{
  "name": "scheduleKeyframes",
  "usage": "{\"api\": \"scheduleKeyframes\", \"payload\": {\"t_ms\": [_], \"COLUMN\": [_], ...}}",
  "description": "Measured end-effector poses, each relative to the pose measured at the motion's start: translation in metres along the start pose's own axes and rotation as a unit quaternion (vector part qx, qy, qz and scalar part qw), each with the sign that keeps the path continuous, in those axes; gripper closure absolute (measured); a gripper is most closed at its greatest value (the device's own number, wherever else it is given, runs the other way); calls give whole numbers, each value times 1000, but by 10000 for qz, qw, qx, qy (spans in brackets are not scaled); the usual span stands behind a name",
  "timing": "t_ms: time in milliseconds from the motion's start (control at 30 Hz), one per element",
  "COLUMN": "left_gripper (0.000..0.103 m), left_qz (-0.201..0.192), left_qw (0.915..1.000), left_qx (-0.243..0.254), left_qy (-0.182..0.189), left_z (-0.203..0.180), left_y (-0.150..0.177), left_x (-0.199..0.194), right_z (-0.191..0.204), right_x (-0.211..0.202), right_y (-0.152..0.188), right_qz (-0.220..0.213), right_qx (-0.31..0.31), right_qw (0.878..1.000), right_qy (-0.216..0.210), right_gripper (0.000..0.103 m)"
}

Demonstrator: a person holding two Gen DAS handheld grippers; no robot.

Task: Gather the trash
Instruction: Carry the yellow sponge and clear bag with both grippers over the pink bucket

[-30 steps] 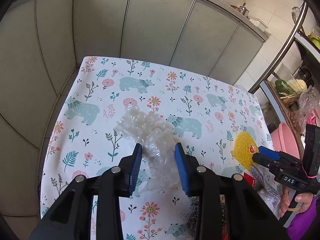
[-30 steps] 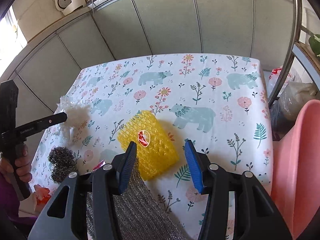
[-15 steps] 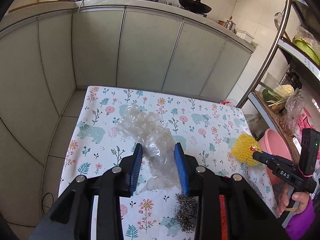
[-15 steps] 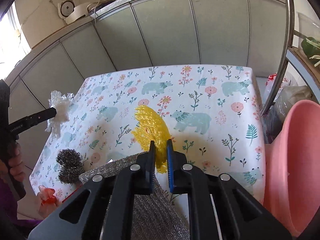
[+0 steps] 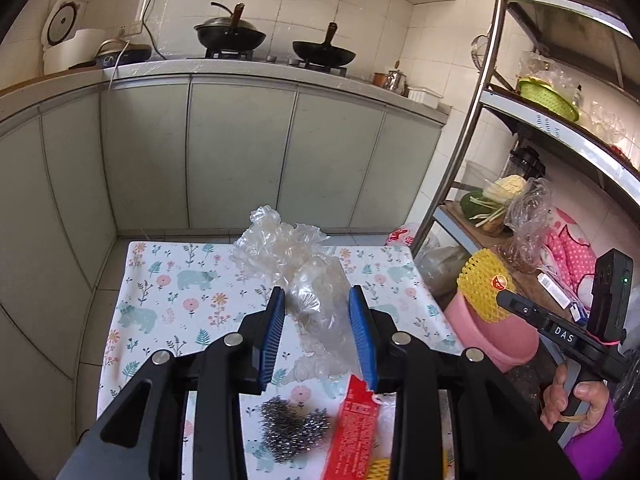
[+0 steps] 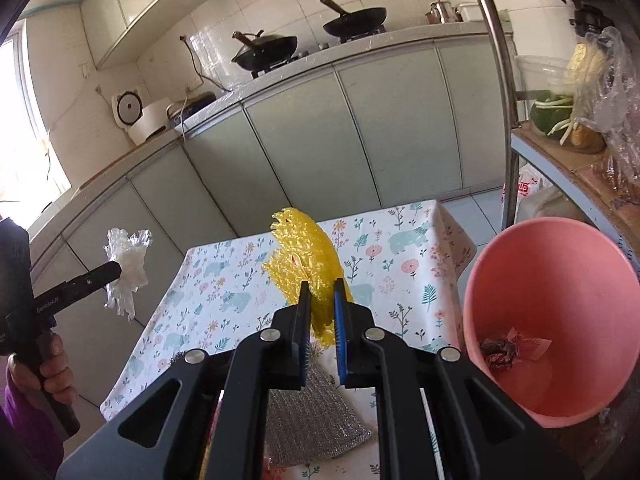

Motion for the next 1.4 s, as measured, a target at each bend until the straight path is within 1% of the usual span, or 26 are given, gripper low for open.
{"api": "scheduleKeyframes", "payload": {"t_ms": [133,267,400,533,667,800,933,1000,1200,1400], "left_gripper": [71,71,71,71,71,70,70,70,70,70], "left_qz": [-51,-119,-184,-140,-119,-12,103,156,187,238], "left_qw": [9996,9980,9949,9908,9869,9850,9824,9817,9794,9778], "left_qx": [202,412,647,836,1058,1307,1531,1561,1796,1937], "left_qy": [190,474,755,1053,1213,1130,1061,1077,902,756], "left_z": [-33,-70,-111,-150,-188,-220,-242,-250,-267,-277], "left_y": [-6,-14,-18,-20,-18,-14,-6,-2,7,11], "left_x": [0,5,14,28,44,66,86,95,116,131], "right_z": [-8,-24,-40,-59,-75,-93,-108,-114,-122,-134], "right_x": [-25,-45,-64,-81,-96,-106,-109,-108,-99,-86], "right_y": [2,8,16,23,31,38,42,44,47,47], "right_qz": [-294,-497,-704,-840,-933,-1005,-997,-977,-851,-706], "right_qx": [81,260,393,538,661,860,1085,1146,1171,1253], "right_qw": [9994,9976,9940,9896,9851,9808,9773,9762,9734,9720], "right_qy": [160,400,739,1035,1286,1434,1520,1563,1774,1856], "right_gripper": [92,92,92,92,92,92,92,92,92,92]}}
Point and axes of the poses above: each gripper's, at about its wrist camera, not at the fingertips, and x roughly the way its jaws point, z to its left, y to its underside, the point moved 2 cm from there along x, roughly the way its jaws point, and after that the axes turned 13 degrees about z, right-handed, at the moved point
